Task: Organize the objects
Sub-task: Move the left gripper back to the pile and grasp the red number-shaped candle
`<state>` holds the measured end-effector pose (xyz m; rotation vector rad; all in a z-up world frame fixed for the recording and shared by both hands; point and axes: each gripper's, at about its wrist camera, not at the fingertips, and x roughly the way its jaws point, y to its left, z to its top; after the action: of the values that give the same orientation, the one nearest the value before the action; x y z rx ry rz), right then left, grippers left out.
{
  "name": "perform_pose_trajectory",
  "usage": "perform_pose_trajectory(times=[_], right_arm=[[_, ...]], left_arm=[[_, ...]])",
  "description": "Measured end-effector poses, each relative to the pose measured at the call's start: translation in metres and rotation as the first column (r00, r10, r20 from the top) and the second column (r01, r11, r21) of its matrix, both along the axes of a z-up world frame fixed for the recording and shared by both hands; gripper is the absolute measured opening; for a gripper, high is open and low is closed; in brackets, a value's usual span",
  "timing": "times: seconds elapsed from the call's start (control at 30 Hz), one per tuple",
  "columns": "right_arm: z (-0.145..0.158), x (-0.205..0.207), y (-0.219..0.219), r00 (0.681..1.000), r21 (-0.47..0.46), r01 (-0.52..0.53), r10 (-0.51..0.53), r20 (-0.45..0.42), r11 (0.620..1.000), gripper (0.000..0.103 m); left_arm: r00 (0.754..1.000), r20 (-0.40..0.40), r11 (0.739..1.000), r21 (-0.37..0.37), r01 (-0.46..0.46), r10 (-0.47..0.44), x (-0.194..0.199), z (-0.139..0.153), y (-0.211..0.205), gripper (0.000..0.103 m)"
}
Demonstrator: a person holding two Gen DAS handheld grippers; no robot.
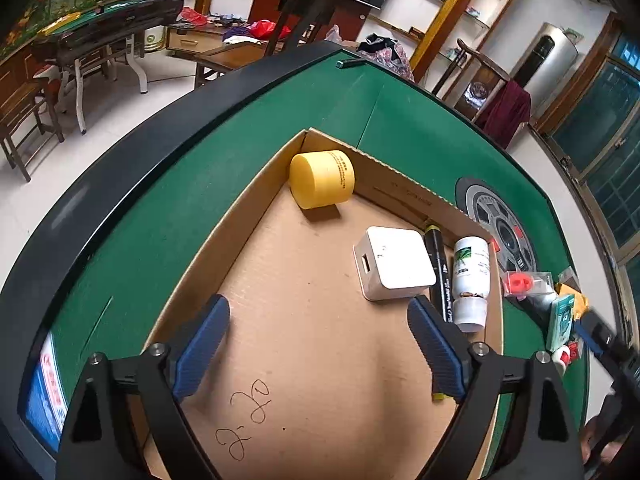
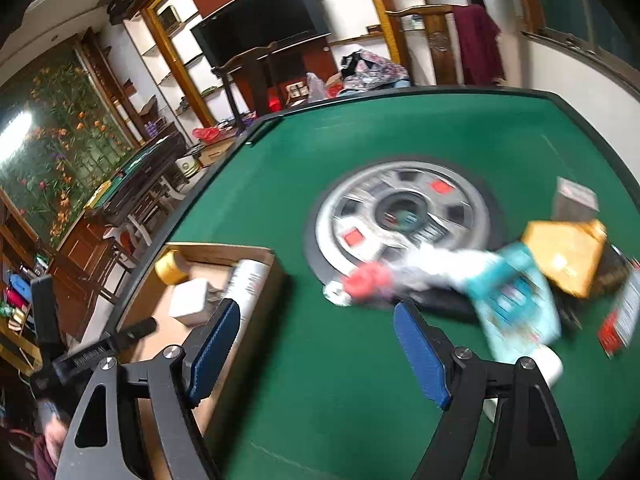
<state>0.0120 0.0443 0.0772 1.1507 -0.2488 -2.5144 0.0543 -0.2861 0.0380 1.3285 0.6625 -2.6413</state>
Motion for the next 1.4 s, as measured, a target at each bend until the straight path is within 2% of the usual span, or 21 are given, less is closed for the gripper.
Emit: perform_pose_trajectory(times=[0.13,0.23,0.3,0.33,0.4,0.43,0.47,0.53,0.57,0.63,0.67,0.73,0.8,0.9,0.93,1.0,1.1,1.2,1.23,1.3,1.4], right_arm=[[-0.002,0.01,0.032,0.999,-0.017,0.039,-0.039,0.012,0.999,0.084],[0.006,0.011,0.062,0.996,-0.025,0.085,-0.084,0.022,0.996,0.088],[0.025,0.01,0.081,0.994,-0.029,0.112,-0.112,-0.005,0.993,0.09],[0.035,0.011,0.089,0.991,-0.029,0.125,-0.126,-0.037,0.992,0.092],[0.061,0.025,0.109,0.965,-0.071,0.164,-0.175,-0.194,0.984,0.096],[0.071,0.038,0.122,0.927,-0.11,0.21,-0.233,-0.293,0.972,0.103],[0.073,0.047,0.132,0.895,-0.166,0.225,-0.271,-0.353,0.96,0.103],[0.065,0.053,0.154,0.867,-0.299,0.209,-0.318,-0.383,0.931,0.103],[0.055,0.044,0.167,0.881,-0.321,0.265,-0.364,-0.304,0.909,0.103],[0.038,0.023,0.183,0.911,-0.307,0.318,-0.379,-0.162,0.897,0.103],[0.028,0.016,0.193,0.906,-0.304,0.351,-0.404,-0.13,0.886,0.103],[0.026,0.014,0.2,0.876,-0.245,0.411,-0.455,-0.162,0.878,0.103],[0.032,0.013,0.2,0.845,-0.17,0.444,-0.474,-0.247,0.88,0.103],[0.034,0.004,0.198,0.828,-0.096,0.459,-0.464,-0.313,0.883,0.103],[0.031,0.0,0.199,0.831,-0.079,0.462,-0.462,-0.309,0.884,0.103],[0.02,-0.002,0.202,0.857,-0.082,0.434,-0.44,-0.268,0.897,0.103],[0.011,-0.013,0.199,0.886,0.004,0.427,-0.417,-0.205,0.904,0.103],[0.01,-0.009,0.197,0.889,0.021,0.416,-0.401,-0.222,0.909,0.103],[0.01,-0.008,0.195,0.891,0.02,0.408,-0.393,-0.227,0.913,0.103],[0.008,-0.007,0.194,0.897,0.024,0.391,-0.375,-0.234,0.92,0.103],[0.001,-0.015,0.196,0.906,0.016,0.382,-0.371,-0.202,0.924,0.103]], left_arm=[[0.995,-0.088,0.998,0.048,-0.037,0.041,0.015,0.015,-0.004,0.09],[0.986,-0.164,0.999,0.023,-0.025,0.028,0.026,0.038,0.011,0.09],[0.977,-0.211,1.0,-0.011,0.003,-0.006,0.033,0.055,0.028,0.09],[0.972,-0.231,0.999,-0.019,0.026,-0.029,0.034,0.062,0.037,0.091],[0.955,-0.284,0.996,-0.004,0.088,-0.086,0.035,0.076,0.053,0.093],[0.946,-0.309,0.994,0.014,0.111,-0.101,0.037,0.08,0.061,0.098],[0.932,-0.342,0.99,0.026,0.138,-0.121,0.038,0.085,0.071,0.103],[0.915,-0.367,0.983,0.015,0.183,-0.164,0.039,0.087,0.092,0.103],[0.91,-0.364,0.975,0.016,0.22,-0.199,0.036,0.086,0.102,0.103],[0.912,-0.3,0.951,0.045,0.305,-0.278,0.029,0.075,0.122,0.103],[0.921,-0.25,0.946,0.049,0.321,-0.299,0.025,0.069,0.131,0.103],[0.929,-0.198,0.945,0.03,0.324,-0.313,0.02,0.06,0.144,0.103],[0.93,-0.184,0.947,-0.011,0.321,-0.317,0.016,0.055,0.154,0.103],[0.929,-0.179,0.946,-0.031,0.323,-0.323,0.008,0.054,0.162,0.103],[0.927,-0.182,0.944,-0.029,0.329,-0.328,0.005,0.052,0.164,0.103],[0.92,-0.17,0.935,-0.029,0.354,-0.353,-0.003,0.047,0.171,0.103],[0.908,-0.104,0.914,-0.041,0.404,-0.406,-0.021,0.031,0.185,0.103],[0.893,-0.025,0.893,-0.005,0.45,-0.45,-0.041,0.015,0.201,0.103],[0.889,-0.013,0.889,-0.017,0.458,-0.459,-0.047,0.011,0.207,0.103],[0.884,-0.004,0.879,-0.116,0.463,-0.467,-0.059,0.009,0.221,0.103],[0.866,-0.006,0.845,-0.224,0.486,-0.5,-0.078,0.012,0.235,0.099]])
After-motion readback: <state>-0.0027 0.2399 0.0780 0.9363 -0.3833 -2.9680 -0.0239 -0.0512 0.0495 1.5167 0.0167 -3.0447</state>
